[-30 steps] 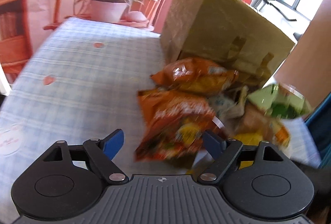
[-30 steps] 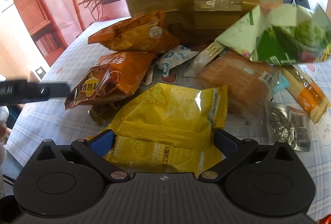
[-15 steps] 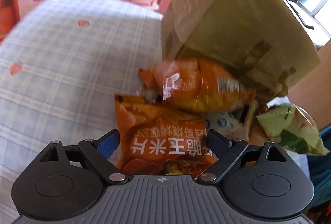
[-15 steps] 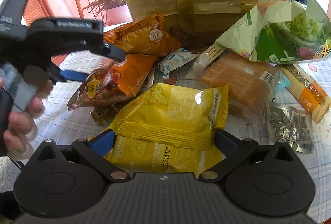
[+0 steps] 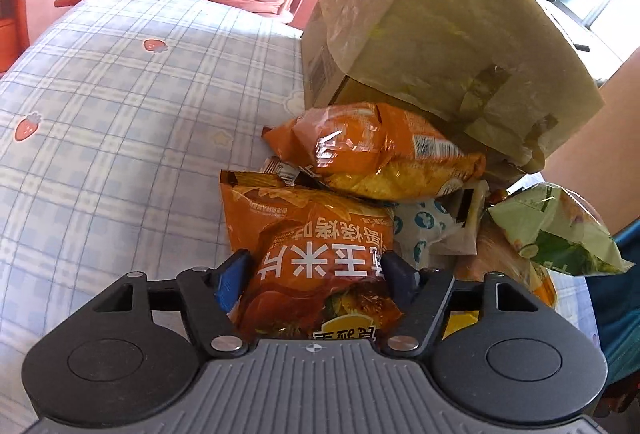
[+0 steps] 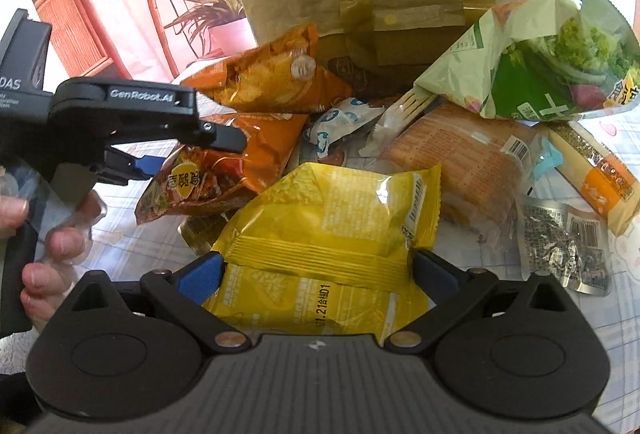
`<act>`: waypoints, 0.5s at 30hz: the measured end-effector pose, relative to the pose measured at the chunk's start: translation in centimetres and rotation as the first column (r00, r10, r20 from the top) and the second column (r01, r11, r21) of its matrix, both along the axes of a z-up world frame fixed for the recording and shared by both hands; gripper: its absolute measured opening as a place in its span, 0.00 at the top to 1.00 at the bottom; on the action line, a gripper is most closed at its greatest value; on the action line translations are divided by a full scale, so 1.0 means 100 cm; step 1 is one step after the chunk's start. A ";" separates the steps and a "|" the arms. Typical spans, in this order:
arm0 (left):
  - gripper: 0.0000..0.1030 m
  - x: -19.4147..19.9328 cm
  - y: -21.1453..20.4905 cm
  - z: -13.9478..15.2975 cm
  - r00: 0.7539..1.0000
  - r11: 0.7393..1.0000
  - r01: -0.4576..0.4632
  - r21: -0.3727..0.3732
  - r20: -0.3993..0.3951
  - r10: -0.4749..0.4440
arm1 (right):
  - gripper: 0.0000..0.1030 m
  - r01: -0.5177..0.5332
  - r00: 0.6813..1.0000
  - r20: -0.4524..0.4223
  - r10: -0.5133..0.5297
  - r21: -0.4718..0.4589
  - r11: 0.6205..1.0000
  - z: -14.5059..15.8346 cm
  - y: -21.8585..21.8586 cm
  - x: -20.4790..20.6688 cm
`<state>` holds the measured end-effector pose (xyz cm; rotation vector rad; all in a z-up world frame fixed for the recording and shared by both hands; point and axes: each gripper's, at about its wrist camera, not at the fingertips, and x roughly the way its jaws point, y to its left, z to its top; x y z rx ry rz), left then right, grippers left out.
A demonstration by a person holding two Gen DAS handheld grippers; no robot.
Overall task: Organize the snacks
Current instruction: 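Grasp the orange chip bag with left tool while right tool grasps yellow packet, then carry both bags into the cardboard box and open both tools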
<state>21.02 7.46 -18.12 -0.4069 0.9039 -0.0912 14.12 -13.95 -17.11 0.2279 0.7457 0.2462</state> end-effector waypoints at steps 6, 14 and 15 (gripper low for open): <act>0.36 -0.024 0.003 0.013 0.998 0.998 0.046 0.034 0.049 -0.047 | 0.06 -0.003 1.000 0.012 0.003 0.006 1.000 0.003 -0.001 -0.004; 0.36 -0.054 0.015 0.028 0.993 0.998 0.055 0.039 0.102 -0.059 | 0.07 0.013 0.999 0.029 -0.014 0.024 1.000 0.010 -0.006 -0.011; 0.36 -0.058 0.015 0.032 0.992 0.998 0.057 0.042 0.112 -0.061 | 0.07 0.015 0.999 0.034 -0.016 0.024 1.000 0.012 -0.007 -0.012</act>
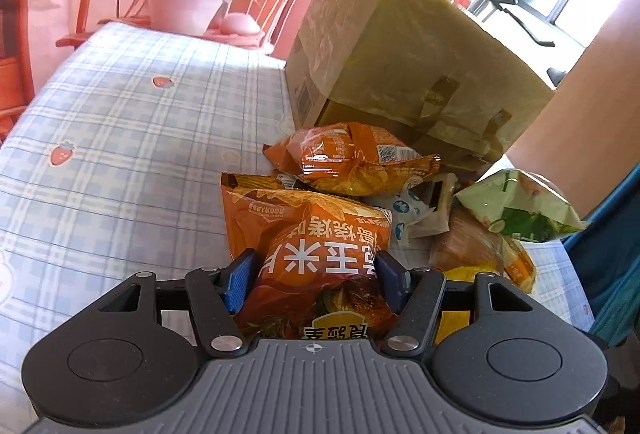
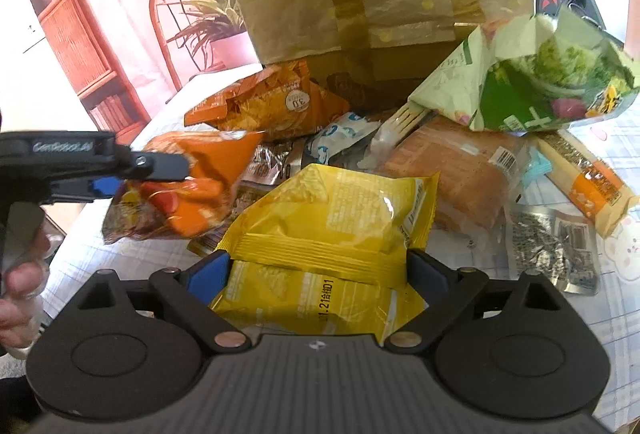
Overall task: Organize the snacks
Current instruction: 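Carry both bags into the cardboard box and open both tools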
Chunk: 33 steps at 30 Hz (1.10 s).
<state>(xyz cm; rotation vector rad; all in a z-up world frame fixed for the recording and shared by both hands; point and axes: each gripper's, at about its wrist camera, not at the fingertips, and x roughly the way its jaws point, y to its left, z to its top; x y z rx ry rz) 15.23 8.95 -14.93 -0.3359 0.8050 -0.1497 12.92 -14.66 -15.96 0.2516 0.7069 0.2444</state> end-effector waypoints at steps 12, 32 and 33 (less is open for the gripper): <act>0.36 -0.021 0.001 0.063 0.985 1.000 -0.005 0.024 0.174 0.001 | 0.07 0.000 0.991 0.131 -0.008 0.063 0.998 0.052 -0.020 -0.012; 0.36 0.077 -0.059 0.193 0.925 0.995 0.007 0.096 0.378 -0.043 | 0.07 0.086 0.922 0.377 -0.088 0.022 0.996 0.209 -0.095 0.066; 0.36 0.089 -0.062 0.196 0.928 0.994 0.004 0.105 0.369 -0.043 | 0.07 0.094 0.921 0.378 -0.091 0.011 0.996 0.216 -0.099 0.077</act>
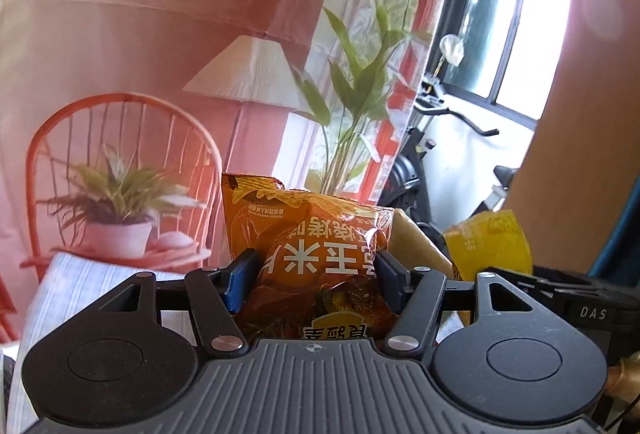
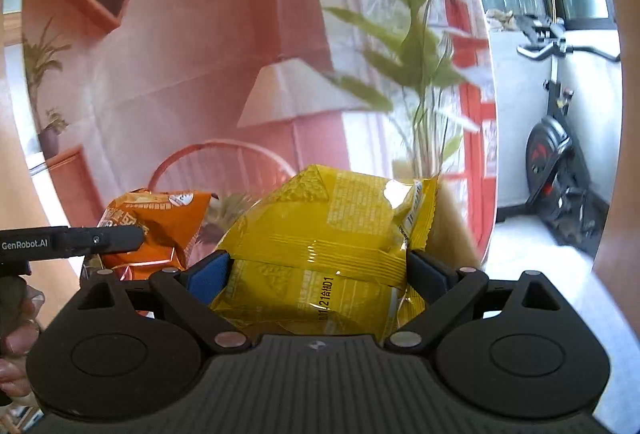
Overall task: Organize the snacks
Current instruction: 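Carry both bags into the cardboard box and open both tools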
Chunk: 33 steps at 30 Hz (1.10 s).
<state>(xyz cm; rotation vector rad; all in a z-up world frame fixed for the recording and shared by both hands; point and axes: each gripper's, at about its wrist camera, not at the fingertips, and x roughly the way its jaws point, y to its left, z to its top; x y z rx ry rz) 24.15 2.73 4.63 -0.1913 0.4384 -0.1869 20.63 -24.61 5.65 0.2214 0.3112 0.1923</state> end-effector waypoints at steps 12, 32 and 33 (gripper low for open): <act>0.36 0.123 -0.033 -0.030 0.990 0.991 0.030 0.132 -0.137 -0.012 | 0.07 0.009 0.989 -0.142 -0.035 -0.181 0.983 -0.020 -0.012 0.137; 0.19 0.147 -0.024 -0.048 0.972 0.993 0.064 0.102 -0.232 -0.039 | 0.01 0.005 0.961 -0.274 -0.046 -0.148 0.989 -0.052 -0.021 0.165; 0.19 0.142 -0.023 -0.045 0.973 0.993 0.061 0.104 -0.228 -0.036 | 0.01 0.005 0.962 -0.270 -0.046 -0.148 0.989 -0.051 -0.021 0.162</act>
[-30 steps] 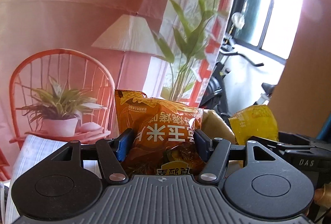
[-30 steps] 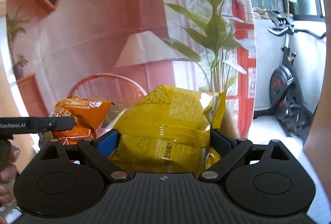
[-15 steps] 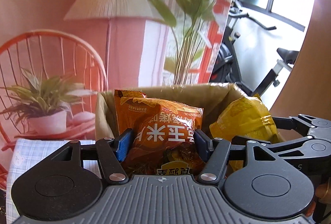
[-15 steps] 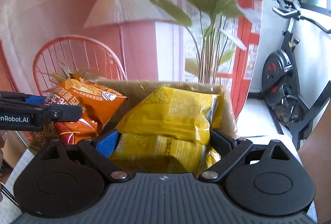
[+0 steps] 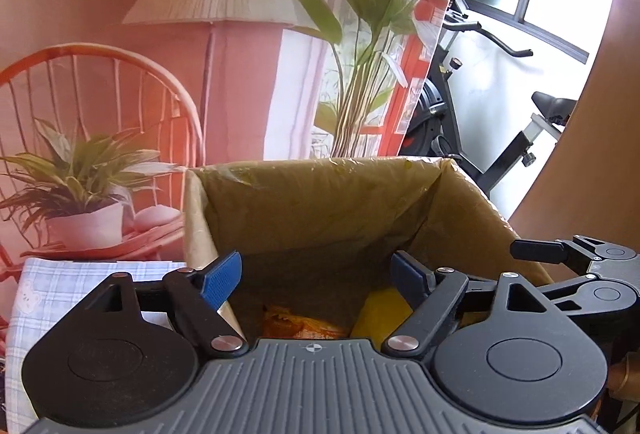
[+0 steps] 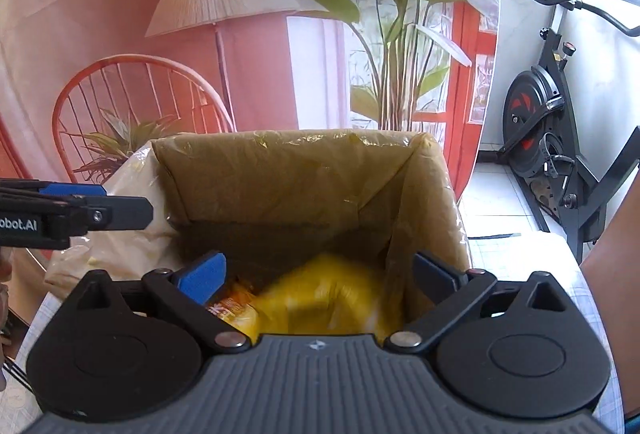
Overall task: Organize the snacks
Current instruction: 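Carry both bags into the cardboard box and open both tools, then withdraw both tools from the box back toward the snack pile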
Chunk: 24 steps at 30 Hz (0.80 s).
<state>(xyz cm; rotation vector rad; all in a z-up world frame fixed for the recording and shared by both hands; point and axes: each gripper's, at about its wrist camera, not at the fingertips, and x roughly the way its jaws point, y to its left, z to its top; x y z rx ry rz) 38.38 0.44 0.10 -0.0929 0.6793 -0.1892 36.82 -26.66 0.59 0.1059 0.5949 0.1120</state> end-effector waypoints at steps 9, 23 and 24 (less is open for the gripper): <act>0.19 -0.065 0.028 0.027 0.999 1.000 -0.009 0.002 0.047 0.009 | 0.01 -0.017 0.997 0.076 0.012 0.065 0.998 0.018 0.007 -0.050; 0.19 -0.169 0.088 -0.011 0.997 0.996 -0.046 0.072 0.066 0.042 | 0.01 -0.038 0.984 0.177 0.028 0.052 0.998 -0.012 0.060 -0.148; 0.19 -0.176 0.092 -0.017 0.997 0.996 -0.046 0.082 0.062 0.041 | 0.01 -0.040 0.984 0.178 0.030 0.057 0.998 -0.017 0.065 -0.153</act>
